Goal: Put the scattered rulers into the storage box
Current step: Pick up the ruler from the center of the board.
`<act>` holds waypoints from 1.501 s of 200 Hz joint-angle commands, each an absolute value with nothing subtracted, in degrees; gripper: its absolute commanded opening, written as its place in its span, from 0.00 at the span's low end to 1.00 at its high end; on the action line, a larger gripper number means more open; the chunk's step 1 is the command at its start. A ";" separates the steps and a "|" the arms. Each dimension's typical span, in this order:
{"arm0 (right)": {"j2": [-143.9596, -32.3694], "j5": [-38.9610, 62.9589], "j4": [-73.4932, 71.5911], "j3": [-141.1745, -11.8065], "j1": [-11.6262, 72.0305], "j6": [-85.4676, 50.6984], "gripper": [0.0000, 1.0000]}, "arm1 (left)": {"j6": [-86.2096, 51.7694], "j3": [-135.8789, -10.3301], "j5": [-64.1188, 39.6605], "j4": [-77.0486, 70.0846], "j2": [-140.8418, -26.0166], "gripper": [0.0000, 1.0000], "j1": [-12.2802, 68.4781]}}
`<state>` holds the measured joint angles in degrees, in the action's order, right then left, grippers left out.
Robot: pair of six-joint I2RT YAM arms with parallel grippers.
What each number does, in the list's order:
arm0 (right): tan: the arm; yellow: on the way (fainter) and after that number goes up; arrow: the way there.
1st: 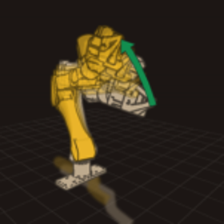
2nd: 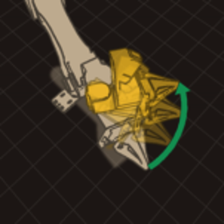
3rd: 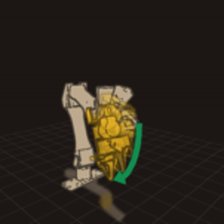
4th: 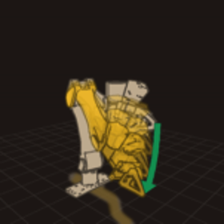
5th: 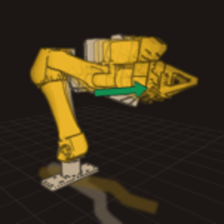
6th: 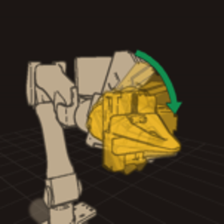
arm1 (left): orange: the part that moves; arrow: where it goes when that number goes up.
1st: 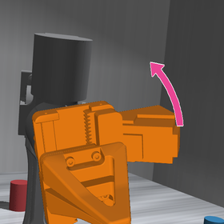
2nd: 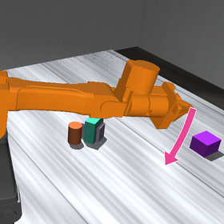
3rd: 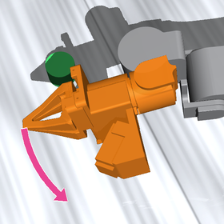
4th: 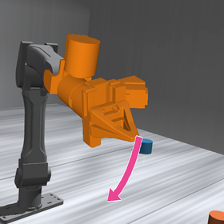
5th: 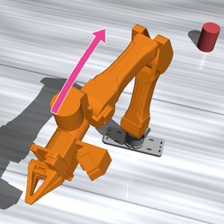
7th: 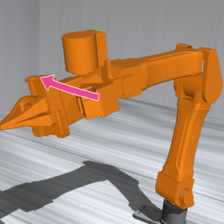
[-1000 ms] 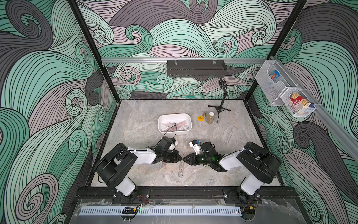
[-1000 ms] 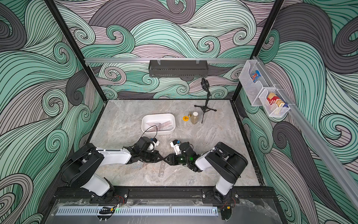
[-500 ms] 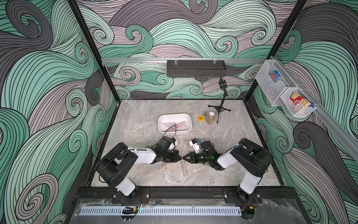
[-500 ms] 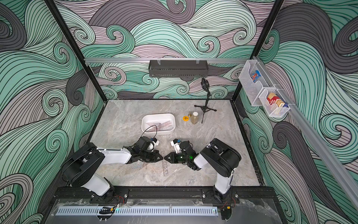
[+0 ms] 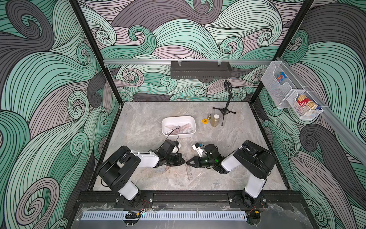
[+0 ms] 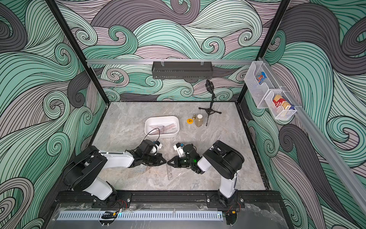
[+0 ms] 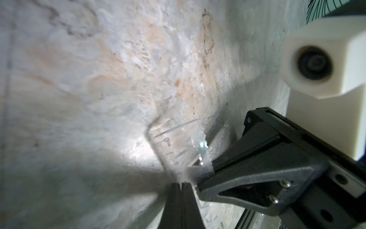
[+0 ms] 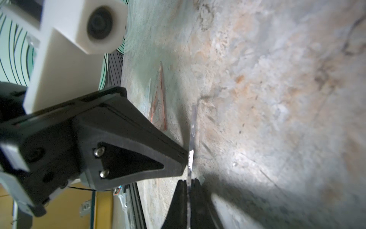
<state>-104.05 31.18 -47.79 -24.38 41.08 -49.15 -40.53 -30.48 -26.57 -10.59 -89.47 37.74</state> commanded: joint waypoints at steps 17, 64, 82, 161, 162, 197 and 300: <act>-99.20 32.10 -41.60 -27.45 39.41 -46.37 0.00 | -38.61 -34.54 -22.44 -0.02 -79.94 0.09 35.03; -90.94 20.17 -33.02 -37.23 36.92 -49.25 0.00 | -33.61 -41.96 -21.89 11.43 -71.66 0.20 26.02; -88.45 9.97 -33.55 -40.08 35.66 -53.57 0.00 | -31.79 -43.22 -20.78 13.76 -69.61 0.21 22.90; -98.24 -17.26 -42.88 -54.11 37.18 -63.34 0.00 | -27.73 -44.28 -20.51 17.49 -66.05 0.22 14.23; -98.47 -16.98 -43.02 -54.30 37.18 -63.44 0.00 | -27.80 -44.33 -20.63 17.45 -66.07 0.22 14.14; -102.89 -15.74 -48.38 -55.75 37.88 -66.83 0.00 | -36.44 -43.29 -39.17 5.75 -68.39 0.56 11.52; -104.59 -8.85 -52.93 -56.69 39.11 -68.37 0.00 | -57.68 -36.91 -53.64 -35.21 -76.91 0.73 9.84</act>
<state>-104.20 -12.84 -49.60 -55.13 38.94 -68.20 -55.90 -35.75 -50.96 -28.34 -76.40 10.52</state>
